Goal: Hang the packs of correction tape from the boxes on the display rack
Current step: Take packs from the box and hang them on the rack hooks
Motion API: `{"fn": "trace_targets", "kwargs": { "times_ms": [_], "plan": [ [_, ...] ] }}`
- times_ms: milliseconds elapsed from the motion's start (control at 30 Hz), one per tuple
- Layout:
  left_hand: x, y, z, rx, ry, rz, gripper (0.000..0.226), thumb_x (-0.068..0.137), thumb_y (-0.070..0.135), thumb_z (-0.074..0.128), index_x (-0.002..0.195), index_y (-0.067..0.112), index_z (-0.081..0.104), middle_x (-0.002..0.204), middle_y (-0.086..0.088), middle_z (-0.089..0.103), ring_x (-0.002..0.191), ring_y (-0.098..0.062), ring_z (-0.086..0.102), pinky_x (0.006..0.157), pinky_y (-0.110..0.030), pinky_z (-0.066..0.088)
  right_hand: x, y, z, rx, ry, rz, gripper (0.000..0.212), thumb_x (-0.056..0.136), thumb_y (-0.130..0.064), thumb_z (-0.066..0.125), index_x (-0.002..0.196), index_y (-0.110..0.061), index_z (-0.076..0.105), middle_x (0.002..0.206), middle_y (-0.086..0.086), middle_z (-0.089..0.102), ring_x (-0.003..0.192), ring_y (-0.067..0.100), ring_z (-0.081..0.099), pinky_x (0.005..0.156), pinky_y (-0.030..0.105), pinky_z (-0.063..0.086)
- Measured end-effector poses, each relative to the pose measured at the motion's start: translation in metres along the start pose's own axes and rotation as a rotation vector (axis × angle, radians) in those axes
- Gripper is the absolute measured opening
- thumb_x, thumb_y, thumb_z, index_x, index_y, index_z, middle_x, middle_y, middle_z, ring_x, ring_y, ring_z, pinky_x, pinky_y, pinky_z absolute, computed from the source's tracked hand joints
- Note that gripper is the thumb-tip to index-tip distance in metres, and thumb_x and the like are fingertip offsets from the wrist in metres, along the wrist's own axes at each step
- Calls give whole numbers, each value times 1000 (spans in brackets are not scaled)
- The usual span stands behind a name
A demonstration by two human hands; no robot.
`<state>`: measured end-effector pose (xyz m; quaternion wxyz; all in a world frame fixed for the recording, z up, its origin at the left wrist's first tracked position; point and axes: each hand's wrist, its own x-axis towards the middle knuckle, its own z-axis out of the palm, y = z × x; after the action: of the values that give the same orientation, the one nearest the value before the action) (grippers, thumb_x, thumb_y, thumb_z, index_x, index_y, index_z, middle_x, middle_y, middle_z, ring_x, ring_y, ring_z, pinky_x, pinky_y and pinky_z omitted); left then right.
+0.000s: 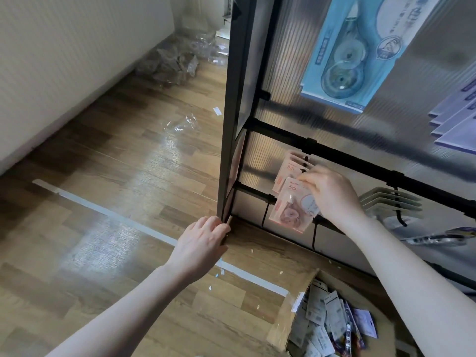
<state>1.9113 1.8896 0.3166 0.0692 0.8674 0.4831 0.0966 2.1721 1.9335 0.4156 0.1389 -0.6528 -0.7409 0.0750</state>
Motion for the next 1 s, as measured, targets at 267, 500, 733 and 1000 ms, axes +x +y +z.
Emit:
{"fn": "trace_targets", "kwargs": {
  "times_ms": [267, 500, 733, 1000],
  "plan": [
    [1, 0, 8, -36, -18, 1, 46, 57, 26, 86, 96, 18, 63, 94, 0, 63, 82, -21, 64, 64, -32, 53, 2, 3, -6, 27, -18, -28, 24, 92, -6, 54, 111, -4, 67, 113, 13, 62, 104, 31, 57, 76, 35, 46],
    [3, 1, 15, -71, -32, 6, 45, 60, 22, 85, 98, 17, 62, 94, -1, 62, 82, -22, 63, 65, -34, 54, 15, 6, -14, 123, -81, 1, 22, 91, -8, 55, 106, -8, 70, 110, 5, 65, 105, 22, 57, 84, 34, 47],
    [11, 5, 9, -51, 16, 4, 44, 59, 21, 85, 97, 16, 64, 94, -2, 64, 81, -22, 64, 64, -31, 53, 23, 3, -14, 25, -126, -47, 25, 92, -11, 53, 111, -13, 68, 114, 5, 65, 107, 21, 56, 88, 36, 46],
    [14, 1, 8, -42, 27, -4, 43, 59, 21, 85, 97, 16, 65, 93, -2, 65, 80, -22, 64, 63, -31, 53, 34, 10, 2, -62, -87, -48, 28, 92, -7, 52, 115, -14, 66, 114, 8, 62, 102, 27, 56, 72, 32, 45]
  ]
}}
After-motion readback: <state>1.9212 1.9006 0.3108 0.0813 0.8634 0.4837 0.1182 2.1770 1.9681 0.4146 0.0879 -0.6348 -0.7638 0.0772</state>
